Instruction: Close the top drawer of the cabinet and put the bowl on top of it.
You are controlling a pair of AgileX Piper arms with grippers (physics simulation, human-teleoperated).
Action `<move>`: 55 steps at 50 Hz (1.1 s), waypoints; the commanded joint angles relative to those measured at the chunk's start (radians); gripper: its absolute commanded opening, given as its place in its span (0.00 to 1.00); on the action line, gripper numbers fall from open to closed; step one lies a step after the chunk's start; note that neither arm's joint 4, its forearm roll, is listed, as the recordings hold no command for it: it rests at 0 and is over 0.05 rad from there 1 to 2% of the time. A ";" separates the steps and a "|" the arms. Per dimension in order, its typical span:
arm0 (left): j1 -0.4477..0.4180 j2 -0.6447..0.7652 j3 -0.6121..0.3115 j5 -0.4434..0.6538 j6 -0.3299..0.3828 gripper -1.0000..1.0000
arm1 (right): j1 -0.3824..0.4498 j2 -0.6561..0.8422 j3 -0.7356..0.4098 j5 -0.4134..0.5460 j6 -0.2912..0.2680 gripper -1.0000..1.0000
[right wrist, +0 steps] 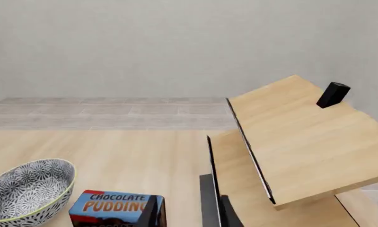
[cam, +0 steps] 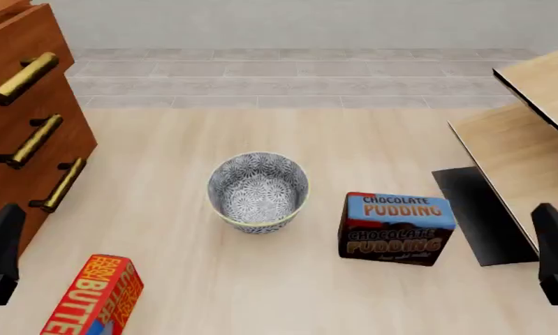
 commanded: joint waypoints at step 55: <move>-0.036 0.142 -0.216 0.066 -0.004 1.00 | 0.000 0.010 -0.003 -0.005 0.000 1.00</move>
